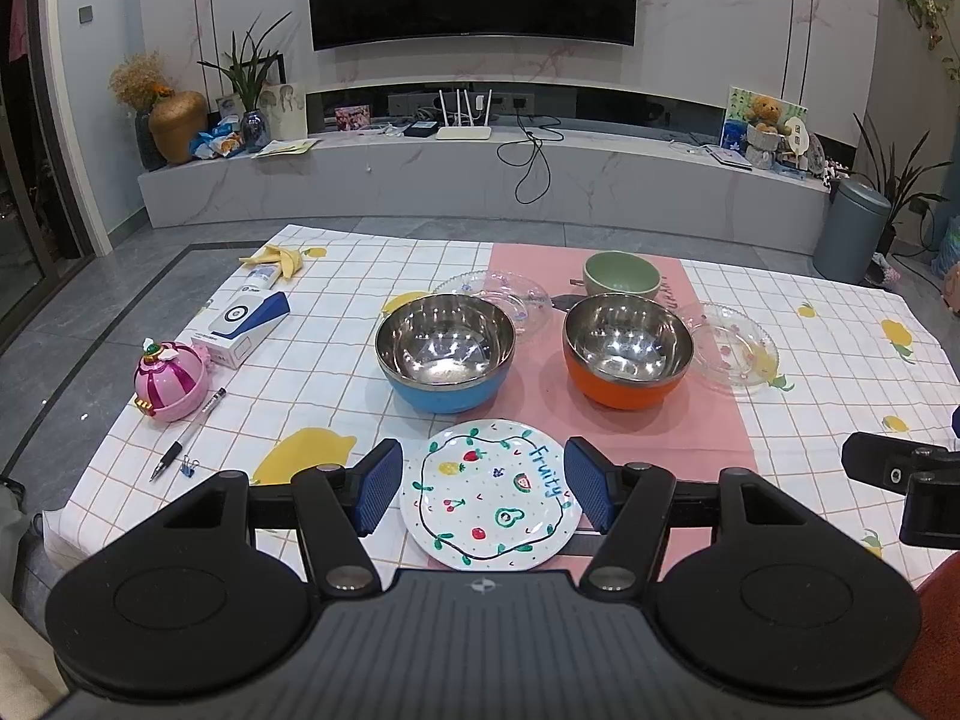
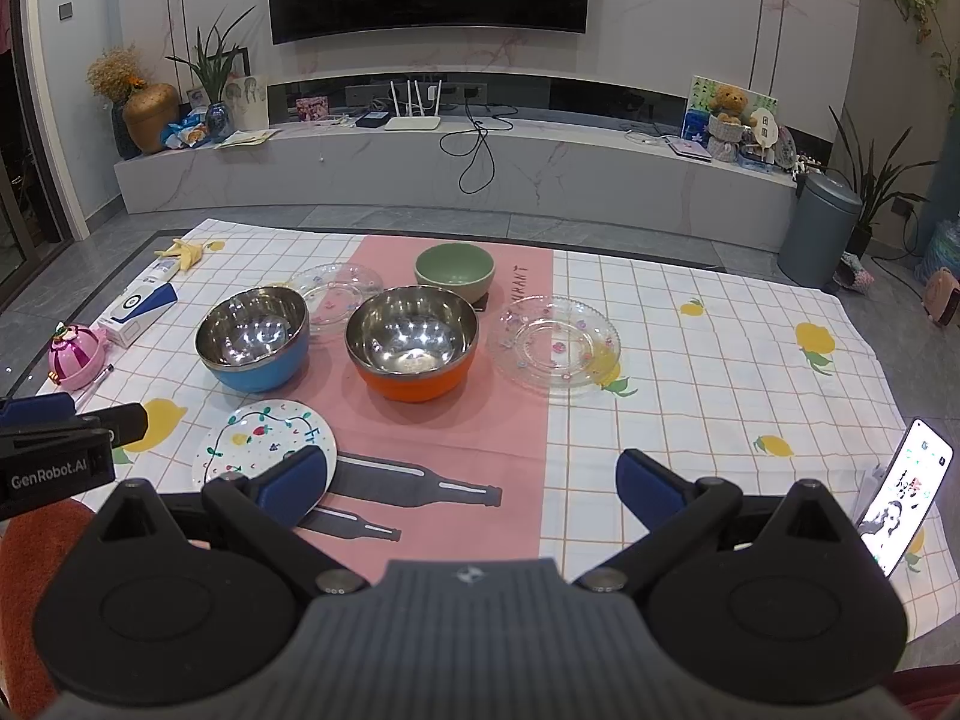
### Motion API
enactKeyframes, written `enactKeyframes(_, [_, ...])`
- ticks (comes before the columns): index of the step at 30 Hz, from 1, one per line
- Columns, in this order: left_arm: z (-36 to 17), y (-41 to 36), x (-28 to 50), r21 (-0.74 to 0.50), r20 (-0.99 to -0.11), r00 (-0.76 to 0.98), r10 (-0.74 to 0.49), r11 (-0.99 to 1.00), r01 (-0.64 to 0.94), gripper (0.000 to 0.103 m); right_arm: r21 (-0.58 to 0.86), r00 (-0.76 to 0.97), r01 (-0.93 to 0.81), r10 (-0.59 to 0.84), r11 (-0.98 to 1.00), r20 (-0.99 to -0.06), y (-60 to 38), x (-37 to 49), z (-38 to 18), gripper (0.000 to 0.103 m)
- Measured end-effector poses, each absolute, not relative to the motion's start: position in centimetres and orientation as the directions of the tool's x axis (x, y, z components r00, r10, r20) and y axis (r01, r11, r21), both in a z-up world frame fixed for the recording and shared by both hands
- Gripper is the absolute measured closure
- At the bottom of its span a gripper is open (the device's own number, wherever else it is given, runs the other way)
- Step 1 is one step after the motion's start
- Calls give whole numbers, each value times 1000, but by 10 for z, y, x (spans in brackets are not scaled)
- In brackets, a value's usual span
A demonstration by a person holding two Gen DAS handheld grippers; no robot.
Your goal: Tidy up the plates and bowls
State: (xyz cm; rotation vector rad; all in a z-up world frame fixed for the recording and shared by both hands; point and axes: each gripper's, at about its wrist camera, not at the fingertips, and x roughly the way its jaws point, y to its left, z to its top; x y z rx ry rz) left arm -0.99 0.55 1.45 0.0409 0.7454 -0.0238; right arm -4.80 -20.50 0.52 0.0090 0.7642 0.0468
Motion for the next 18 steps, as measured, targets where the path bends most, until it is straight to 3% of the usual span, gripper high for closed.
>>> enactKeyframes(4, [15, 8, -10, 2, -683, 730, -31, 999, 44, 30, 24, 718, -38, 44, 999, -695, -204, -48, 4, 3])
enactKeyframes(9, [12, 15, -4, -99, -692, 714, -107, 994, 53, 39, 63, 702, -19, 58, 998, -709, -213, -44, -2, 3])
enactKeyframes(14, [6, 9, 11, -111, -688, 714, -132, 991, 76, 48, 136, 695, 44, 68, 990, -716, -228, -32, -11, 3])
enactKeyframes(18, [1, -1, 27, -128, -673, 720, -169, 985, 112, 48, 151, 688, 79, 56, 985, -724, -235, -13, -20, 3])
